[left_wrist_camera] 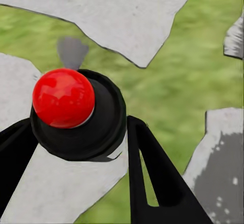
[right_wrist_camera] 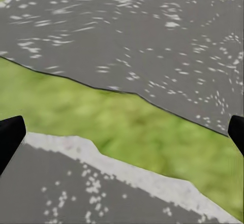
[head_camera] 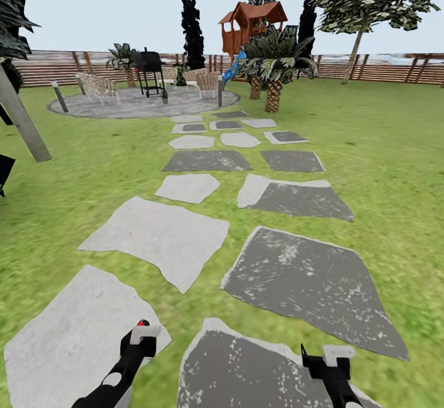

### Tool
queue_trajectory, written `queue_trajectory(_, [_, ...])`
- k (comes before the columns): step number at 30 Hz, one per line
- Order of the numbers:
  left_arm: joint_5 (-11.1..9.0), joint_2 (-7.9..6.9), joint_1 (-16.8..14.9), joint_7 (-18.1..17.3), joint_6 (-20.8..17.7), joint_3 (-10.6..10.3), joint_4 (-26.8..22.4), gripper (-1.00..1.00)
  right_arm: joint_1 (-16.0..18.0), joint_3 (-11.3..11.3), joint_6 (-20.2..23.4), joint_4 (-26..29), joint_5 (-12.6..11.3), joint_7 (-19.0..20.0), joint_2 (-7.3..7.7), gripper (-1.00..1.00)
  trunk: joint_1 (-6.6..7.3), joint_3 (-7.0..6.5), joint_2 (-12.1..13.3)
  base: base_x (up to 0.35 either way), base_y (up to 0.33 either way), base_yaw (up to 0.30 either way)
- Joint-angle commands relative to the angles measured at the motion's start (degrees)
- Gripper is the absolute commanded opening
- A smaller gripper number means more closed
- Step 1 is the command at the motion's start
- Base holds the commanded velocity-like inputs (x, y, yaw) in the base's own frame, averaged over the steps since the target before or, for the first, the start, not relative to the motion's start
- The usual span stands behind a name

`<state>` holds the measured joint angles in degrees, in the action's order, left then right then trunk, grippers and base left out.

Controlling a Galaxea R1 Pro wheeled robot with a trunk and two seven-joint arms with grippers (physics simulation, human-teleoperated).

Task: Pick up the pesticide atomizer in the garden and spray insectifuge to fully cover both potted plants in the garden.

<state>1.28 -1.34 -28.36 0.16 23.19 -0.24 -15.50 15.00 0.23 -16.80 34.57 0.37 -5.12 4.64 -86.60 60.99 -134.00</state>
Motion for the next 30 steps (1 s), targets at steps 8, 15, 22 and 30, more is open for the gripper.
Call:
queue_trajectory(8, [0.13,-0.07,-0.01,0.02,0.19,0.06,0.03,-1.0,0.03,0.03,-0.16,-0.03,0.07,-0.16,0.0,1.0,-0.02,0.05,-0.01,0.339,0.0,0.0])
queue_trajectory(15, [0.13,-0.07,-0.01,0.02,0.19,0.06,0.03,-1.0,0.03,0.03,-0.16,-0.03,0.05,-0.16,0.02,1.0,-0.02,0.05,-0.01,0.339,0.0,0.0])
queue_trajectory(22, [0.13,-0.07,0.02,0.02,0.19,0.06,0.03,-1.0,0.03,0.03,-0.16,-0.03,0.06,-0.16,-0.01,1.0,-0.02,0.05,-0.01,0.339,0.0,0.0])
queue_trajectory(30, [0.13,-0.07,0.05,0.02,0.19,0.06,0.03,-1.0,0.03,0.03,-0.16,-0.03,0.07,-0.16,0.01,1.0,-0.02,0.05,-0.01,0.339,0.0,0.042])
